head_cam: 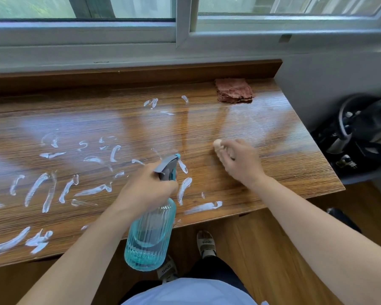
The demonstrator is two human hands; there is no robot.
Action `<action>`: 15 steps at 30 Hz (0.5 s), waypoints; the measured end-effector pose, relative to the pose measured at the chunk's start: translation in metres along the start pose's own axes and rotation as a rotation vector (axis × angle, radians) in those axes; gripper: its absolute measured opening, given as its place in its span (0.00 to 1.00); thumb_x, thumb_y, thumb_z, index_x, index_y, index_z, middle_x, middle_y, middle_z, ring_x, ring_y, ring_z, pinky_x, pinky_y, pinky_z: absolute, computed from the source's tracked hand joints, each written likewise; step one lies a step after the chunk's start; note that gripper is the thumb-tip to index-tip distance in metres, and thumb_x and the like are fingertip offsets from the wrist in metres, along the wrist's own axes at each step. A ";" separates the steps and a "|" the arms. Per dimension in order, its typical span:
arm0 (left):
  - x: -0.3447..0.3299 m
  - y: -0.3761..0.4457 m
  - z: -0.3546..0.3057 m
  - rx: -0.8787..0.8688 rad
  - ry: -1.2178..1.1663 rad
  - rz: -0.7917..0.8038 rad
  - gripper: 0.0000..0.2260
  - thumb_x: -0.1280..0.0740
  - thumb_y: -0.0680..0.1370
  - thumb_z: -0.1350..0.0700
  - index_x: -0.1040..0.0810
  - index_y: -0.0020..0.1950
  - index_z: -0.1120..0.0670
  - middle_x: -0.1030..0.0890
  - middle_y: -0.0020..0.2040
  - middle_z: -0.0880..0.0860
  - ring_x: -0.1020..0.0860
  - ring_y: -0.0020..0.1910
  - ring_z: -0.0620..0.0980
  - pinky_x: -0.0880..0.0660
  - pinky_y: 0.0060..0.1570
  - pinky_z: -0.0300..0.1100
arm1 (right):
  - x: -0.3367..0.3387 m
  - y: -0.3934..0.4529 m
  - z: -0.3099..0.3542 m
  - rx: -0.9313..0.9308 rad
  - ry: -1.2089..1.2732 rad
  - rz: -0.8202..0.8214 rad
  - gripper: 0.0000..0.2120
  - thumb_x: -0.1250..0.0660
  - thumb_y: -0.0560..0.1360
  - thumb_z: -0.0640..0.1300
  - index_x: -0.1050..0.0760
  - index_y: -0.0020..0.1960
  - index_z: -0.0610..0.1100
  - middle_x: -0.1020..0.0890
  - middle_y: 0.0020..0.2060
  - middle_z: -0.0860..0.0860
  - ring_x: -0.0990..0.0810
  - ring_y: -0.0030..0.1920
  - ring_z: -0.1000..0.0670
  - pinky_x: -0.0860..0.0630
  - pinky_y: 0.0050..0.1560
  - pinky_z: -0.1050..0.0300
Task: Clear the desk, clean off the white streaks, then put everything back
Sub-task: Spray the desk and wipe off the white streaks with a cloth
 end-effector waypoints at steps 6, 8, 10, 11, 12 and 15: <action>-0.005 0.001 -0.002 -0.037 -0.012 0.028 0.05 0.34 0.73 0.60 0.29 0.46 0.59 0.34 0.31 0.49 0.36 0.30 0.50 0.36 0.33 0.47 | -0.020 -0.037 0.023 0.099 -0.064 0.070 0.13 0.32 0.79 0.52 0.20 0.61 0.50 0.19 0.50 0.54 0.22 0.52 0.50 0.30 0.53 0.50; -0.006 -0.001 -0.004 -0.050 -0.035 0.039 0.07 0.34 0.73 0.60 0.32 0.41 0.54 0.35 0.29 0.47 0.36 0.30 0.50 0.35 0.33 0.47 | -0.023 -0.069 0.046 0.255 -0.019 0.195 0.13 0.31 0.78 0.51 0.19 0.60 0.49 0.20 0.46 0.56 0.24 0.48 0.52 0.30 0.50 0.52; -0.007 -0.003 -0.005 -0.054 -0.057 0.041 0.09 0.35 0.73 0.61 0.35 0.40 0.52 0.36 0.29 0.46 0.36 0.29 0.50 0.36 0.32 0.46 | -0.018 -0.078 0.051 0.338 -0.043 0.225 0.12 0.32 0.79 0.52 0.18 0.58 0.48 0.21 0.43 0.57 0.26 0.44 0.53 0.30 0.47 0.53; -0.007 -0.005 -0.005 -0.059 -0.055 0.041 0.10 0.35 0.73 0.61 0.35 0.40 0.52 0.37 0.29 0.46 0.37 0.29 0.50 0.36 0.32 0.46 | -0.013 -0.072 0.047 0.323 -0.038 0.191 0.12 0.32 0.79 0.53 0.17 0.57 0.48 0.20 0.42 0.56 0.26 0.43 0.54 0.28 0.46 0.52; -0.008 -0.005 -0.004 -0.063 -0.044 0.040 0.09 0.34 0.73 0.61 0.35 0.40 0.54 0.37 0.29 0.47 0.37 0.29 0.50 0.36 0.32 0.46 | -0.007 -0.061 0.040 0.262 -0.014 0.126 0.13 0.32 0.79 0.53 0.17 0.57 0.47 0.19 0.42 0.55 0.25 0.42 0.53 0.26 0.46 0.51; -0.006 -0.008 -0.002 -0.060 -0.032 0.023 0.08 0.34 0.73 0.59 0.28 0.48 0.61 0.35 0.31 0.48 0.35 0.31 0.50 0.35 0.33 0.47 | 0.005 -0.022 0.007 -0.011 -0.034 -0.035 0.15 0.34 0.80 0.53 0.19 0.62 0.47 0.19 0.45 0.50 0.23 0.46 0.48 0.24 0.49 0.47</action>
Point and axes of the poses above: each hand's wrist, its own y-axis towards the middle knuckle, its own x-axis out of the back of the hand, z = x × y, the point moved 5 cm from there along y, towards the middle knuckle
